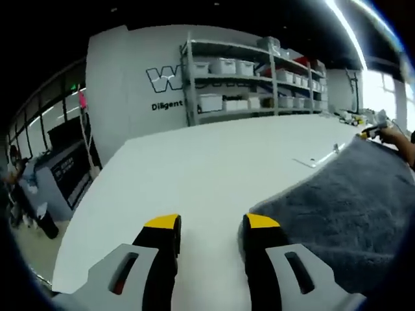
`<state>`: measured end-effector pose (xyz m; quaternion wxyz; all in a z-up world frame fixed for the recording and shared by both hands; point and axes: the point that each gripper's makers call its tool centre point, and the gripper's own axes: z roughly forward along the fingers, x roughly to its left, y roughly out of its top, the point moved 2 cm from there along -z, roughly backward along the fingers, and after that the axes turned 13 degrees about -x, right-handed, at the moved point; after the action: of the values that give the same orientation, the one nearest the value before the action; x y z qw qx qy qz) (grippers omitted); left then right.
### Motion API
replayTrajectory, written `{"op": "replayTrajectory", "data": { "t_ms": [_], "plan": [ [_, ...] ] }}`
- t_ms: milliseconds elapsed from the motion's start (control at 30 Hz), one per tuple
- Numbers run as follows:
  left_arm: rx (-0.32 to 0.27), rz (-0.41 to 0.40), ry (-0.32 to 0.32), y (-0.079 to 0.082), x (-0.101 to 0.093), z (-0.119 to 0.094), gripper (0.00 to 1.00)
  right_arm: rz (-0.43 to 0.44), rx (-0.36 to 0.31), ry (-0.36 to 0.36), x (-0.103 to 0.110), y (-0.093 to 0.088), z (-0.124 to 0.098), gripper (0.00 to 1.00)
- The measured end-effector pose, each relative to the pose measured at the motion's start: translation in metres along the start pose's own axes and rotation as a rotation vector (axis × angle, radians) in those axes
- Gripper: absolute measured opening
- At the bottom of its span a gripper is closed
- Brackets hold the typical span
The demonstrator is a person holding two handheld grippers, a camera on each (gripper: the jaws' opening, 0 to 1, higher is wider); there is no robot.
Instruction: Open the folded towel by lifting each exposed corner and separating the folded layers until the towel lies flat within the target outline without major curled edges
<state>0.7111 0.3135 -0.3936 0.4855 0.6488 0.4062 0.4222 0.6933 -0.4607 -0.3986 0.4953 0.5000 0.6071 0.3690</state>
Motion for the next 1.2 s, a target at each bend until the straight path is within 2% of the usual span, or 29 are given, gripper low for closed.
{"op": "replayTrajectory", "data": {
  "t_ms": [133,400,667,833,867,967,1000,1100,1200],
  "plan": [
    [0.013,0.011,-0.021,-0.002,-0.004,0.002,0.40,-0.018,-0.002,-0.018,-0.003,0.001,0.000,0.47],
    [0.012,0.053,0.008,0.000,0.002,0.004,0.46,-0.038,-0.001,-0.014,-0.010,0.002,0.014,0.46],
    [0.008,0.015,0.033,-0.001,0.008,0.002,0.48,-0.005,-0.009,-0.003,-0.013,0.003,0.017,0.44],
    [0.004,0.023,0.101,0.003,0.020,-0.001,0.60,0.000,-0.027,-0.013,-0.016,0.006,0.016,0.44],
    [-0.002,0.019,0.108,0.004,0.022,-0.002,0.61,0.047,-0.043,0.007,-0.012,0.008,0.018,0.43],
    [-0.043,-0.068,0.094,0.009,0.019,-0.003,0.60,0.372,-0.084,0.092,-0.001,0.012,0.016,0.46],
    [-0.044,-0.071,0.096,0.009,0.021,-0.004,0.60,0.387,-0.088,0.082,-0.005,0.012,0.016,0.47],
    [-0.039,-0.055,0.109,0.008,0.022,-0.005,0.59,0.271,-0.072,-0.020,-0.026,0.003,0.013,0.45],
    [-0.040,-0.057,0.110,0.008,0.021,-0.005,0.59,0.161,-0.041,-0.055,-0.031,-0.003,0.013,0.47]
  ]
}}
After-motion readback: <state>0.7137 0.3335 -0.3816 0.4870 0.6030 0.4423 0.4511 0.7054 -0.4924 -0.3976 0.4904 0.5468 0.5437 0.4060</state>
